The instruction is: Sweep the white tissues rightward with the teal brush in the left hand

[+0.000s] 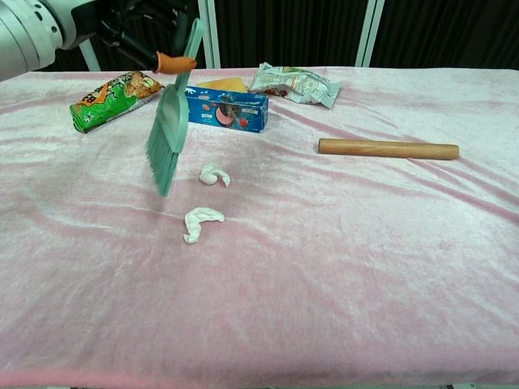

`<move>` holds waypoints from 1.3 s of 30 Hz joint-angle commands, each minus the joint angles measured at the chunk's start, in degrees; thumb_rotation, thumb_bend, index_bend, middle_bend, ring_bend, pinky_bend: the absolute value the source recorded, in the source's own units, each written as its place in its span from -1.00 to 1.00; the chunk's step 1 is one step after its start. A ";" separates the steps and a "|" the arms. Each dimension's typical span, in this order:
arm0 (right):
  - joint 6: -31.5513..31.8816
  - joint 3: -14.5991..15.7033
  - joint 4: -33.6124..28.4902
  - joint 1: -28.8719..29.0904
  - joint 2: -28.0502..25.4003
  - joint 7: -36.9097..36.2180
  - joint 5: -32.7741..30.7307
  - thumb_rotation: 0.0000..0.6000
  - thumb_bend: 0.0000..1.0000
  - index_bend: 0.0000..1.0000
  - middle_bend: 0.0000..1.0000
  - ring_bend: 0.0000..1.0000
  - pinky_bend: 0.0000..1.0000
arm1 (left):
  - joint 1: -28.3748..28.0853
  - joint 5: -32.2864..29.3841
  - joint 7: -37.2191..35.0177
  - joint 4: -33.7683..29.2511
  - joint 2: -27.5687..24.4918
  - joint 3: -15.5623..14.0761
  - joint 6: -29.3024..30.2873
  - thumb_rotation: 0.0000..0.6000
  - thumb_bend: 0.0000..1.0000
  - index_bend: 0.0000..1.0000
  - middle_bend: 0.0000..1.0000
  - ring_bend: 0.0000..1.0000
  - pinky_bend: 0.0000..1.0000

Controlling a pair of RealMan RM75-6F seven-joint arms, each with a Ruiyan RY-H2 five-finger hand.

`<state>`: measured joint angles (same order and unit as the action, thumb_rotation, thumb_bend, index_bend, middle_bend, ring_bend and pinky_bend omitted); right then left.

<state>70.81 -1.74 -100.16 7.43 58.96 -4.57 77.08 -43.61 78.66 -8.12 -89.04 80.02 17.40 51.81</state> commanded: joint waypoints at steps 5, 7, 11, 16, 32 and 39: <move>-0.14 -0.03 0.00 0.06 -0.06 -0.11 -0.09 1.00 -0.59 -0.60 -0.87 -0.80 -0.59 | -1.42 -0.65 1.73 -3.53 -5.21 -4.26 -6.81 1.00 -0.16 0.32 0.33 -0.54 -0.62; -0.21 -0.02 0.00 0.08 -0.08 -0.16 -0.12 1.00 -0.59 -0.60 -0.87 -0.80 -0.59 | -1.71 -0.36 1.50 -3.78 -5.57 -5.16 -7.86 1.00 -0.16 0.32 0.33 -0.54 -0.62; -0.31 0.01 -0.03 0.12 -0.13 -0.18 -0.08 1.00 -0.59 -0.59 -0.87 -0.80 -0.59 | -2.28 0.76 1.68 -3.88 -5.51 -6.83 -8.94 1.00 -0.15 0.32 0.33 -0.54 -0.62; -0.32 0.03 -0.08 0.11 -0.17 -0.22 -0.07 1.00 -0.59 -0.58 -0.87 -0.80 -0.59 | -2.61 1.10 3.05 -3.55 -4.59 -7.82 -8.90 1.00 -0.15 0.32 0.32 -0.54 -0.62; -0.20 0.03 -0.05 0.11 -0.26 -0.56 0.17 1.00 -0.59 -0.57 -0.87 -0.80 -0.59 | -2.76 -3.48 9.78 0.29 6.04 -8.61 -4.62 1.00 -0.15 0.34 0.35 -0.51 -0.62; -0.20 0.07 -0.02 0.11 -0.30 -0.79 0.32 1.00 -0.59 -0.58 -0.87 -0.80 -0.59 | -4.47 -4.88 10.85 3.27 9.79 -7.99 -5.49 1.00 -0.14 0.35 0.36 -0.50 -0.62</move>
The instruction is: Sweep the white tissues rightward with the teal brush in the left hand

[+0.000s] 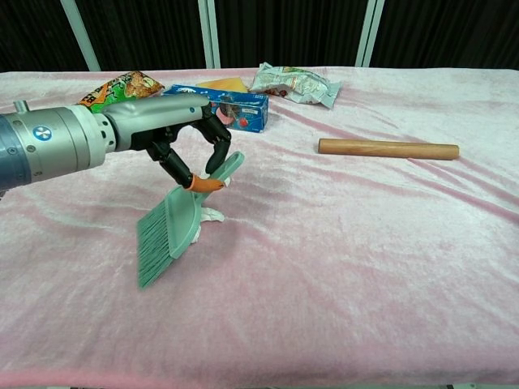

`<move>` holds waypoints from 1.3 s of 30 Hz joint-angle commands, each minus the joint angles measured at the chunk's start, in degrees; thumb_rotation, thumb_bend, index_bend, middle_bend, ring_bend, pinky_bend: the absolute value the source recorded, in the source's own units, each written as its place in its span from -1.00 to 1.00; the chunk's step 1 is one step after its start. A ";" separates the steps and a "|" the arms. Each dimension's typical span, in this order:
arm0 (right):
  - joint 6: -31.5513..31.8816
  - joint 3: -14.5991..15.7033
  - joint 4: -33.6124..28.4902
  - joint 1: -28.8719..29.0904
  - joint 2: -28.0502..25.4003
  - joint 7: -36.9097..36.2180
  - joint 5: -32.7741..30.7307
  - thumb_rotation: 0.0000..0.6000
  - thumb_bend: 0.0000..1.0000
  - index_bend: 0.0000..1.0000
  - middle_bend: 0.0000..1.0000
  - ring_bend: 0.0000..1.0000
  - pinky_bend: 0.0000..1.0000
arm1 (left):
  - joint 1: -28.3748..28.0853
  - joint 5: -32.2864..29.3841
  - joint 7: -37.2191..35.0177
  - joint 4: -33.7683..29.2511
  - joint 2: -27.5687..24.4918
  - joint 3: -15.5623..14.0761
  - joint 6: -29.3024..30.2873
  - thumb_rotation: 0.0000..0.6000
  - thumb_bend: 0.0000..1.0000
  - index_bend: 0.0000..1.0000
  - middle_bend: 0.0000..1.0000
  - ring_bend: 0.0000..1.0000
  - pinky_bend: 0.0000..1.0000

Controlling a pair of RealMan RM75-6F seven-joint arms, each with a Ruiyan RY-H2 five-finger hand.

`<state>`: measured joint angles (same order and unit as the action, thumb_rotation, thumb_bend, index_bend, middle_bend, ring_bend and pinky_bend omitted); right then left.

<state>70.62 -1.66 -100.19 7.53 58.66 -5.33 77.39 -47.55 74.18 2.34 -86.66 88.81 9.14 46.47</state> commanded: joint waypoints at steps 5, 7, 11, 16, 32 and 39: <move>-0.11 0.03 -0.03 0.04 -0.04 -0.11 0.01 1.00 -0.59 -0.57 -0.87 -0.80 -0.59 | -1.45 -1.10 0.21 2.71 3.23 1.00 -0.20 1.00 -0.14 0.35 0.37 -0.49 -0.62; -0.10 0.06 -0.05 0.03 -0.05 -0.09 0.04 1.00 -0.59 -0.57 -0.87 -0.80 -0.59 | -1.82 -1.04 0.20 3.66 4.23 1.51 0.29 1.00 -0.14 0.35 0.37 -0.49 -0.62; -0.18 0.10 -0.06 0.06 -0.05 -0.07 0.08 1.00 -0.59 -0.56 -0.87 -0.80 -0.59 | -2.75 -0.63 -0.19 6.58 7.08 2.91 1.88 1.00 -0.14 0.35 0.37 -0.49 -0.62; -0.12 0.10 -0.04 0.04 -0.04 -0.05 0.07 1.00 -0.59 -0.56 -0.87 -0.80 -0.56 | -4.54 -1.44 -1.16 10.59 10.38 4.72 1.65 1.00 -0.14 0.35 0.38 -0.48 -0.62; -0.11 0.17 -0.03 0.03 -0.07 -0.10 0.15 1.00 -0.59 -0.54 -0.87 -0.80 -0.54 | -12.89 -2.39 -10.75 25.78 20.13 11.90 -0.98 1.00 -0.14 0.34 0.47 -0.45 -0.62; -0.23 0.24 0.01 0.07 -0.09 -0.19 0.27 1.00 -0.58 -0.53 -0.87 -0.80 -0.54 | -14.41 -2.12 -15.14 26.90 20.49 14.07 0.01 1.00 -0.14 0.34 0.48 -0.44 -0.62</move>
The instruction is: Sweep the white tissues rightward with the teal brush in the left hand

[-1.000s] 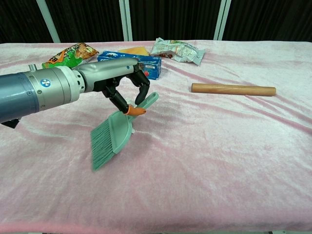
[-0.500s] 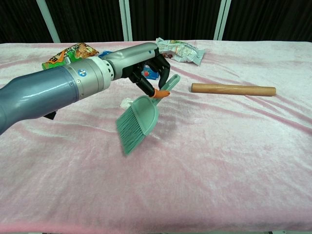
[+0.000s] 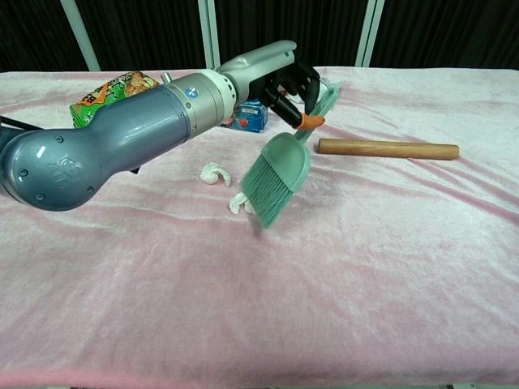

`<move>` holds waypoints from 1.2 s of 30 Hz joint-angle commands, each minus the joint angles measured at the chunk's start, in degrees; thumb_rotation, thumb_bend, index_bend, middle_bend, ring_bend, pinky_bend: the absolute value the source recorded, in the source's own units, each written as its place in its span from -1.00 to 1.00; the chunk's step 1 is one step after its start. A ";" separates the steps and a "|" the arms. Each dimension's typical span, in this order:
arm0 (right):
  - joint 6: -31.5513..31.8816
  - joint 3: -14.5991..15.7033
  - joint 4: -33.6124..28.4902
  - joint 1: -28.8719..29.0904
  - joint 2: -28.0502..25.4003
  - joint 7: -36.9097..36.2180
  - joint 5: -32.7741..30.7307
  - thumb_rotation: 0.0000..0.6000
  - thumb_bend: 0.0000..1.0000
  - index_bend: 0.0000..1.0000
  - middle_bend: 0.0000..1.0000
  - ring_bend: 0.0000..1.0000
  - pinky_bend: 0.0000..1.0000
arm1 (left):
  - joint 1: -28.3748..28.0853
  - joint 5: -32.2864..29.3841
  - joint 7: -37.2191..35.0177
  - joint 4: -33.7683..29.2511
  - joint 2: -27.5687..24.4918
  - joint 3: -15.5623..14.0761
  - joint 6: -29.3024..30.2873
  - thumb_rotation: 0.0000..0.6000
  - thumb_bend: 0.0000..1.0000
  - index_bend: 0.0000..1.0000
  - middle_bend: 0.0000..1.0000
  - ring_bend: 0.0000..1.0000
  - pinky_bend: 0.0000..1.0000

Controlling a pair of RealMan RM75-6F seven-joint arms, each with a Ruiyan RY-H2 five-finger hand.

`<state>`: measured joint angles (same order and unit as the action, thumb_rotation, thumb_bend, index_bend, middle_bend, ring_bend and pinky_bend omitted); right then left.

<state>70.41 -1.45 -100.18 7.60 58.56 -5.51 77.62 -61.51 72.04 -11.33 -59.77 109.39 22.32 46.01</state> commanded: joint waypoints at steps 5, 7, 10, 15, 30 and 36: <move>-0.10 0.08 0.01 0.05 0.04 0.16 0.08 1.00 -0.58 -0.53 -0.87 -0.80 -0.54 | 0.31 2.06 -7.37 -2.44 -1.65 2.91 5.21 1.00 -0.10 0.34 0.47 -0.44 -0.59; -0.14 0.10 -0.01 0.06 0.05 0.21 0.05 1.00 -0.58 -0.53 -0.87 -0.80 -0.54 | 0.89 3.04 -9.49 -3.52 -2.65 3.58 7.34 1.00 -0.09 0.34 0.47 -0.44 -0.59; -0.15 0.12 -0.06 0.07 0.08 0.36 0.05 1.00 -0.58 -0.53 -0.87 -0.80 -0.54 | 2.12 4.57 -11.18 -5.53 -5.62 3.84 9.86 1.00 -0.09 0.34 0.47 -0.44 -0.59; -0.20 0.12 -0.10 0.08 0.12 0.56 -0.12 1.00 -0.58 -0.53 -0.87 -0.80 -0.54 | 4.19 4.78 -10.58 -8.67 -10.76 3.24 10.35 1.00 -0.09 0.34 0.48 -0.44 -0.59; -0.14 -0.03 -0.33 0.03 0.04 0.86 -0.70 1.00 -0.58 -0.51 -0.87 -0.80 -0.54 | 8.41 3.40 -1.68 -9.56 -22.50 -6.01 1.67 1.00 -0.09 0.36 0.49 -0.43 -0.59; -0.34 0.02 -0.35 0.12 0.02 0.87 -0.63 1.00 -0.58 -0.51 -0.87 -0.80 -0.54 | 7.72 4.94 -3.38 -4.86 -18.87 -7.94 1.40 1.00 -0.09 0.36 0.49 -0.43 -0.59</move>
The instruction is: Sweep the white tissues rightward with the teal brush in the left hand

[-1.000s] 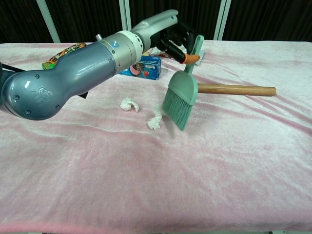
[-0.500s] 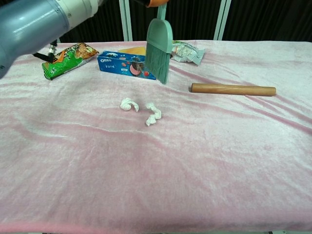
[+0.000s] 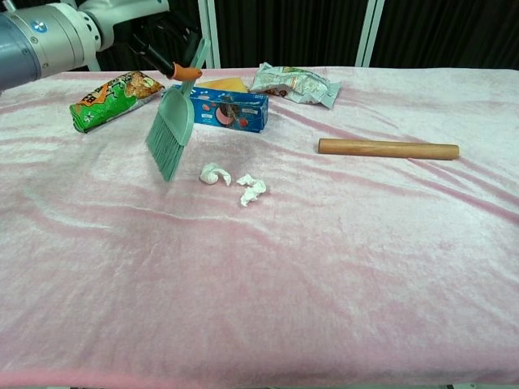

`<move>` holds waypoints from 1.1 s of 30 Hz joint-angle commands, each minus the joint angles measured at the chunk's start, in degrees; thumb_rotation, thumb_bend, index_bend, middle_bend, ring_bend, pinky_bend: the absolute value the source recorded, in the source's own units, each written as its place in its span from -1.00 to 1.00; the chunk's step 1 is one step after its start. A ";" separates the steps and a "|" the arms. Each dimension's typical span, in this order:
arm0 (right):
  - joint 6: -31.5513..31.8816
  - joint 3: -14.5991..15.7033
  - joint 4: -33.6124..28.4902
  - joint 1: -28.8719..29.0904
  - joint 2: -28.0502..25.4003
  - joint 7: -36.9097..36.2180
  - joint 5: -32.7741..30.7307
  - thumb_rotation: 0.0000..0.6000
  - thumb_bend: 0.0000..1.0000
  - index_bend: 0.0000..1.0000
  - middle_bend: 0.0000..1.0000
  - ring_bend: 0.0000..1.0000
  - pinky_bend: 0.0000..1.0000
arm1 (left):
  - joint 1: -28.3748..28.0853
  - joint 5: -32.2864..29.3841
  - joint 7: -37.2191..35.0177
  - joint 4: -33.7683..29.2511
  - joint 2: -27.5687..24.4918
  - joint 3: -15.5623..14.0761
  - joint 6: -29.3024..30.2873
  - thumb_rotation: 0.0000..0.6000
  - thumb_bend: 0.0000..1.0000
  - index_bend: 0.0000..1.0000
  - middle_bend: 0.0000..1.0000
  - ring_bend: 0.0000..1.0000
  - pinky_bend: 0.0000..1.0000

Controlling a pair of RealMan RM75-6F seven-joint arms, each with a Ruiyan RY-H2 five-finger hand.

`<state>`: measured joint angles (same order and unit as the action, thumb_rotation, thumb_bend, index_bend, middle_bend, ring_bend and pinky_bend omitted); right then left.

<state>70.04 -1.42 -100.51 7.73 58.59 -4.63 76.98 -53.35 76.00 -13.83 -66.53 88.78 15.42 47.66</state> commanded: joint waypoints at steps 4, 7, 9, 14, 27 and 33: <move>0.14 -0.01 -0.03 -0.08 -0.07 -0.17 0.02 1.00 -0.58 -0.51 -0.87 -0.80 -0.54 | -1.54 2.55 -2.89 5.19 4.77 -1.88 -0.21 1.00 -0.09 0.36 0.49 -0.42 -0.59; 0.05 0.03 0.00 -0.04 -0.09 -0.29 0.12 1.00 -0.58 -0.51 -0.87 -0.80 -0.54 | -2.60 2.99 -3.46 7.20 6.27 -2.62 -1.82 1.00 -0.09 0.35 0.49 -0.42 -0.59; -0.05 0.03 0.03 0.00 -0.12 -0.38 0.15 1.00 -0.58 -0.51 -0.87 -0.80 -0.54 | -3.36 3.46 -3.16 8.40 7.40 -3.03 -2.40 1.00 -0.09 0.35 0.49 -0.42 -0.59; 0.03 0.05 -0.03 -0.05 -0.19 -0.64 0.27 1.00 -0.58 -0.51 -0.87 -0.80 -0.54 | -5.17 4.21 -4.30 11.83 10.95 -2.62 -1.96 1.00 -0.09 0.35 0.49 -0.42 -0.58; -0.20 0.05 0.08 0.04 -0.33 -1.27 0.38 1.00 -0.58 -0.50 -0.87 -0.80 -0.54 | -10.42 7.68 -17.36 23.53 24.15 0.53 7.57 1.00 -0.09 0.35 0.49 -0.42 -0.53; -0.27 0.11 0.05 0.02 -0.44 -1.63 0.44 1.00 -0.58 -0.49 -0.87 -0.80 -0.54 | -12.25 7.37 -24.16 27.88 29.47 4.19 15.10 1.00 -0.09 0.34 0.49 -0.42 -0.51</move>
<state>69.77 -1.32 -100.45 7.75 58.16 -6.25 77.42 -64.56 83.36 -35.64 -41.18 115.47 17.64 58.90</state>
